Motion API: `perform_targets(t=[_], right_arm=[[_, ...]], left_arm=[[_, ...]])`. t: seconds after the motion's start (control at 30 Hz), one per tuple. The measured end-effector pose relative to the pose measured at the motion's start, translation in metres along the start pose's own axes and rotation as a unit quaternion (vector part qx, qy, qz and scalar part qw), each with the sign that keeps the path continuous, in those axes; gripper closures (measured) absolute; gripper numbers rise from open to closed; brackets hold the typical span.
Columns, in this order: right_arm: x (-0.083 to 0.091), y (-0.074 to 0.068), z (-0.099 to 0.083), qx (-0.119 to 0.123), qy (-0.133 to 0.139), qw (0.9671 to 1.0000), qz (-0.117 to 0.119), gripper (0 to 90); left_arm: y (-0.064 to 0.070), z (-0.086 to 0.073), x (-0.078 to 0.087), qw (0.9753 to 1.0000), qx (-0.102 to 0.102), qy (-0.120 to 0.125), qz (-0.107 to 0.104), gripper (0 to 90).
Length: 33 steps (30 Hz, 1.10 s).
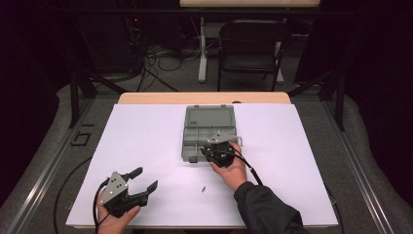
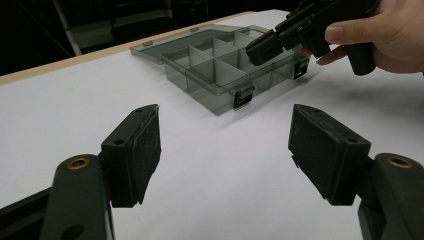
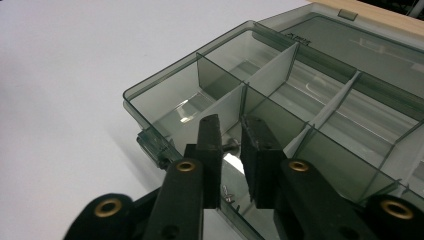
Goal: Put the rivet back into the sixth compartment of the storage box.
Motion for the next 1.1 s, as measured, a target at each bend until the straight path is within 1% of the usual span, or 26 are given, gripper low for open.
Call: perform_targets(t=[0.03, 0.07, 0.1, 0.17, 0.2, 0.23, 0.27, 0.3, 0.37, 0.43, 0.47, 0.5, 0.67, 0.7, 0.77, 0.8, 0.87, 0.97, 1.0, 1.07, 1.1], right_arm=[[0.0, 0.0, 0.0, 0.0, 0.002, 1.0, -0.001, 74.5], [0.0, 0.0, 0.0, 0.0, 0.002, 1.0, -0.001, 74.5], [0.0, 0.001, 0.001, -0.001, 0.003, 1.0, -0.005, 68.4], [0.0, 0.001, 0.002, -0.003, 0.009, 0.9999, -0.01, 61.6], [0.0, 0.001, 0.002, -0.003, 0.009, 0.9999, -0.01, 61.6], [0.001, 0.002, 0.002, -0.003, 0.007, 0.9999, -0.011, 57.6], [0.002, 0.003, 0.001, -0.003, 0.003, 0.9999, -0.01, 55.5], [0.002, 0.003, 0.001, -0.003, 0.003, 0.9999, -0.01, 55.5], [0.004, 0.003, 0.001, -0.004, 0.002, 1.0, -0.008, 50.5], [0.006, 0.002, 0.001, -0.004, 0.001, 1.0, -0.006, 47.8], [0.006, 0.002, 0.001, -0.004, 0.001, 1.0, -0.006, 47.8], [0.008, 0.002, 0.001, -0.004, 0.0, 1.0, -0.004, 45.3], [0.015, 0.002, 0.003, -0.001, 0.005, 1.0, -0.006, 42.0], [0.018, 0.0, 0.005, 0.001, 0.009, 1.0, -0.004, 41.5], [0.02, -0.001, 0.006, 0.004, 0.013, 0.9999, -0.004, 41.3], [0.024, -0.004, 0.008, 0.011, 0.019, 0.9998, -0.003, 40.8], [0.029, -0.007, 0.01, 0.016, 0.024, 0.9996, -0.001, 40.4], [0.033, -0.01, 0.011, 0.02, 0.026, 0.9995, 0.0, 40.3], [0.037, -0.012, 0.011, 0.021, 0.033, 0.9992, 0.001, 40.1], [0.04, -0.014, 0.011, 0.022, 0.031, 0.9993, 0.002, 40.1], [0.044, -0.015, 0.01, 0.024, 0.033, 0.9991, 0.004, 39.9]], left_arm=[[0.0, 0.0, 0.0, 1.0, 0.001, 0.0, 0.0, 29.4], [0.0, 0.0, 0.0, 1.0, 0.001, 0.0, 0.0, 29.4], [0.0, 0.0, 0.0, 1.0, 0.001, 0.0, 0.0, 29.4], [0.0, 0.0, 0.0, 1.0, 0.0, 0.0, 0.0, 29.4], [0.0, 0.0, 0.0, 1.0, 0.0, 0.0, 0.0, 29.4], [0.0, 0.0, 0.0, 1.0, 0.0, 0.0, 0.0, 29.4], [0.0, 0.0, 0.0, 1.0, 0.001, 0.001, 0.0, 29.4], [0.0, 0.0, 0.0, 1.0, 0.001, 0.0, 0.0, 29.4], [0.0, 0.0, 0.0, 1.0, 0.001, 0.001, 0.001, 29.4], [0.0, 0.0, 0.0, 1.0, 0.001, 0.002, 0.0, 29.4], [0.0, 0.0, 0.0, 1.0, 0.001, 0.002, 0.0, 29.4], [0.0, 0.0, 0.0, 1.0, 0.001, 0.001, 0.001, 29.4], [0.0, 0.0, -0.001, 1.0, 0.001, 0.001, 0.001, 29.4], [0.0, 0.0, 0.0, 1.0, 0.001, 0.001, 0.001, 29.4], [0.0, 0.0, 0.0, 1.0, 0.001, 0.001, 0.001, 29.4], [0.0, 0.0, -0.001, 1.0, 0.002, 0.003, 0.002, 29.4], [-0.001, 0.0, -0.001, 1.0, 0.001, 0.002, 0.002, 29.4], [0.0, 0.0, -0.001, 1.0, 0.001, 0.002, 0.002, 29.4], [0.0, 0.0, -0.001, 1.0, 0.0, 0.002, 0.002, 29.4], [0.0, 0.0, -0.001, 1.0, 0.001, 0.001, 0.002, 29.4], [0.0, 0.0, -0.001, 1.0, 0.001, 0.003, 0.003, 29.4]])
Point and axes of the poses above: each handheld gripper's, and its own axes: x roughly backward along the jaws, z roughly out of its top, y roughly to its right, the point moved 9 cm from there along -x, roughly forward along the jaws, and after that the axes turned 9 degrees about x, right-handed, at the moved point
